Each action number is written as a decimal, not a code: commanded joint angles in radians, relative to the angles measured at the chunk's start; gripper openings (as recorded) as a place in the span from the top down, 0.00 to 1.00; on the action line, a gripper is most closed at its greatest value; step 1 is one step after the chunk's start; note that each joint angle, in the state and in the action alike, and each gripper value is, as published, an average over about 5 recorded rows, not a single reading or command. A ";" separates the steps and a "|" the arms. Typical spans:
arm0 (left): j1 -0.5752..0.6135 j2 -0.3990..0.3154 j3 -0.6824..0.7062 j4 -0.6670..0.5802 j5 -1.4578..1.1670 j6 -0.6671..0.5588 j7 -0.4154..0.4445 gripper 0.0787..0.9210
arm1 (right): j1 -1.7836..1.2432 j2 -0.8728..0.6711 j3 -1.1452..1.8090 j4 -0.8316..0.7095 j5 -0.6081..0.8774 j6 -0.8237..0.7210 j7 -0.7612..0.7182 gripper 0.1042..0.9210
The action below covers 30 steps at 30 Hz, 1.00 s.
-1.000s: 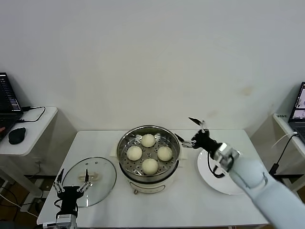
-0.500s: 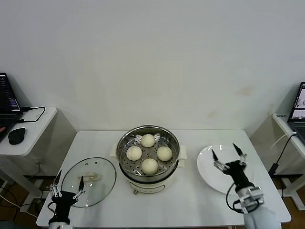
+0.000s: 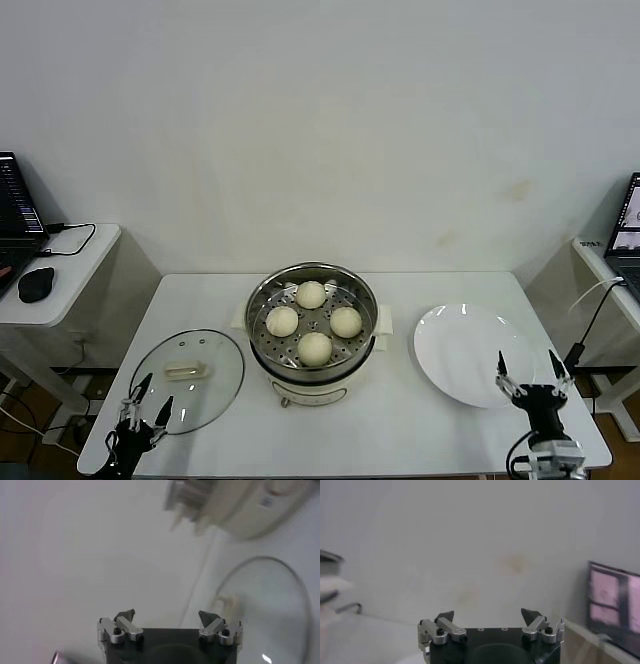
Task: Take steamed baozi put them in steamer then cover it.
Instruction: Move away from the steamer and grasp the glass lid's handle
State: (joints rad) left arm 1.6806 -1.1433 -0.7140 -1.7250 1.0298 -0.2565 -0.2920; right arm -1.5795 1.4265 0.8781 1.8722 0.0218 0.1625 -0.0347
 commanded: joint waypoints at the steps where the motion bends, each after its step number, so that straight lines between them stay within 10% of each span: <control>1: -0.143 0.037 0.027 0.139 0.200 -0.021 0.018 0.12 | -0.047 0.053 0.051 -0.024 -0.055 0.028 0.033 0.12; 30: -0.416 0.072 0.135 0.318 0.180 -0.006 0.071 0.12 | -0.089 0.085 0.041 -0.052 -0.093 0.080 0.048 0.12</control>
State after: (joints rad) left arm 1.3405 -1.0731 -0.6003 -1.4628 1.2072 -0.2622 -0.2252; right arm -1.6634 1.5072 0.9164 1.8244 -0.0645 0.2375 0.0104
